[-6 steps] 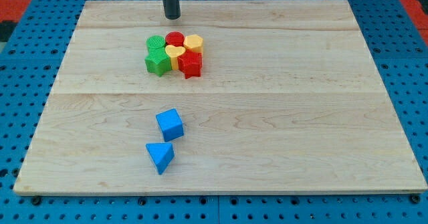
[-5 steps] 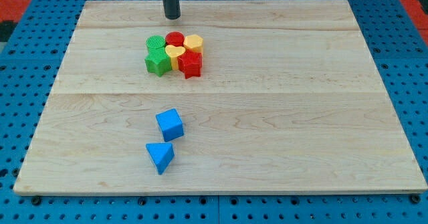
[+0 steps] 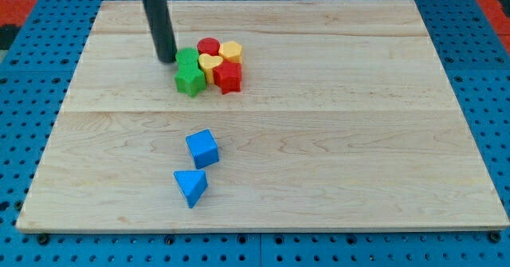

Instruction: Push the green circle diagonal to the red circle

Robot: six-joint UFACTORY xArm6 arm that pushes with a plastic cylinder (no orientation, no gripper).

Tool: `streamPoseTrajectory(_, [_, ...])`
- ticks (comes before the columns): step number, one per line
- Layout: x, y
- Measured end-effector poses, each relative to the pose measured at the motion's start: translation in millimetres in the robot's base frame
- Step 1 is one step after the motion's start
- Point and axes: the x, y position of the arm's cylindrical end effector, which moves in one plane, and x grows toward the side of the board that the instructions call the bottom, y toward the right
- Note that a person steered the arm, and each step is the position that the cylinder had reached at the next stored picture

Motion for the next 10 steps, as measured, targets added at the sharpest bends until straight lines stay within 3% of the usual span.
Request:
streamPoseTrajectory(2, [-18.9, 116.4])
streamPoseTrajectory(3, [-19.1, 100.3])
streamPoseTrajectory(7, [-91.4, 179.5])
streamPoseTrajectory(8, [-113.2, 181.8])
streamPoseTrajectory(9, [-113.0, 137.3])
streamPoseTrajectory(10, [-120.9, 150.4])
